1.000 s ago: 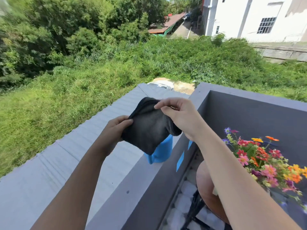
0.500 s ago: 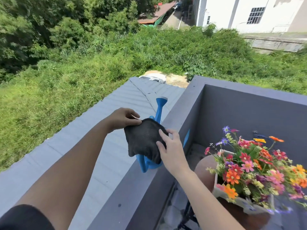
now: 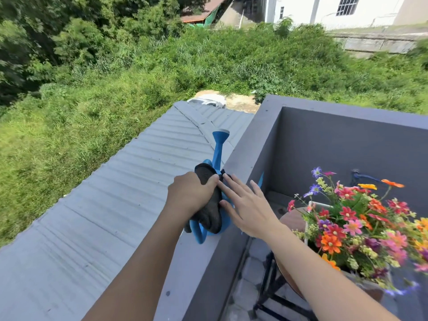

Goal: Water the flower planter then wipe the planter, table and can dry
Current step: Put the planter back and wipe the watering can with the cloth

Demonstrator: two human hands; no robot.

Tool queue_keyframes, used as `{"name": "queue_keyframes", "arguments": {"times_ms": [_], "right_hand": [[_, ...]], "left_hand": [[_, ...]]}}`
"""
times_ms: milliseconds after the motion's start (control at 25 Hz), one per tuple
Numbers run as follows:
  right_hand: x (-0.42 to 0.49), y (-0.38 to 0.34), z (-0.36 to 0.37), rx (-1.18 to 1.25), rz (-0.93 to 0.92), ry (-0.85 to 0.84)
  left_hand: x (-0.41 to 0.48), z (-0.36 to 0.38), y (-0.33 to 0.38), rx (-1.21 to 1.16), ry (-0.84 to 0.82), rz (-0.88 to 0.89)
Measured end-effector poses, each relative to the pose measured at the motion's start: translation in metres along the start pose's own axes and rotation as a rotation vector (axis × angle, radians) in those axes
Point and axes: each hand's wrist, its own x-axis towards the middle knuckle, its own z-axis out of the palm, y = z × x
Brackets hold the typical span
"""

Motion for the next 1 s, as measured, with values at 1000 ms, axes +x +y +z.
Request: {"name": "queue_keyframes", "arguments": {"times_ms": [1000], "right_hand": [[-0.121,0.062,-0.192,-0.058,0.292,0.301]], "left_hand": [[-0.124,-0.016,0.194,-0.231,0.324,0.565]]}}
